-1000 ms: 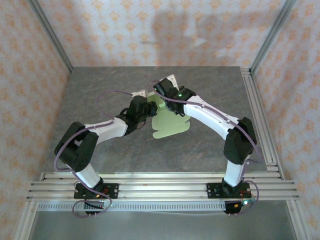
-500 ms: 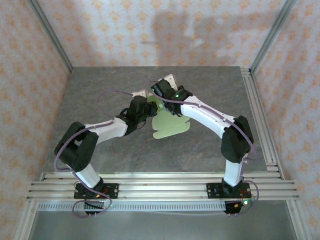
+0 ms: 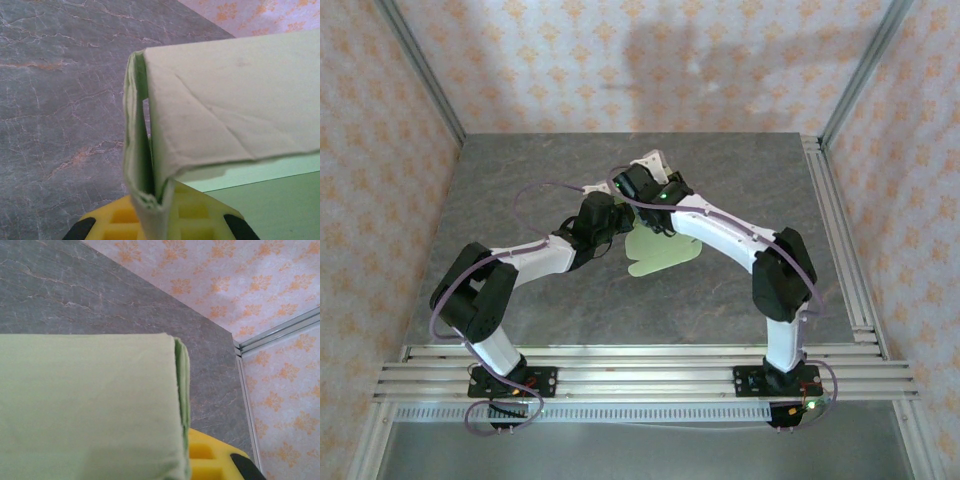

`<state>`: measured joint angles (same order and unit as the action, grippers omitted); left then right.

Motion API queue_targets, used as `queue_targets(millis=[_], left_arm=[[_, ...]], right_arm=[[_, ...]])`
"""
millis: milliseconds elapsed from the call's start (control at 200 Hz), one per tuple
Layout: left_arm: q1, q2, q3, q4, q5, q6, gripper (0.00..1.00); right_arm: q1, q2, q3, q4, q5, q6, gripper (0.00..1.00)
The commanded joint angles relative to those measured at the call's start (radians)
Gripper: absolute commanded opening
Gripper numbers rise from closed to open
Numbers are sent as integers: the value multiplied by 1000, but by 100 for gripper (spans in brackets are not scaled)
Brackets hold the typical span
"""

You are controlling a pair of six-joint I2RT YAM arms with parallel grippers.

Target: Fold the paper box

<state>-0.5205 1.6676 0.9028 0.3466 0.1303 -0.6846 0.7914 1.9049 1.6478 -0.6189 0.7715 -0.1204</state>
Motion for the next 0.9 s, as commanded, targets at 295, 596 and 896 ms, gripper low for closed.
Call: queue_targets(millis=[295, 596, 896], left_arm=[[9, 9, 32, -5, -19, -42, 0], [16, 27, 43, -20, -20, -66, 0], [26, 26, 55, -40, 20, -27, 0]], right_arm=[[6, -99, -11, 51, -117, 35, 32], [6, -205, -116, 117, -303, -16, 65], [-88, -369, -255, 195, -774, -60, 86]])
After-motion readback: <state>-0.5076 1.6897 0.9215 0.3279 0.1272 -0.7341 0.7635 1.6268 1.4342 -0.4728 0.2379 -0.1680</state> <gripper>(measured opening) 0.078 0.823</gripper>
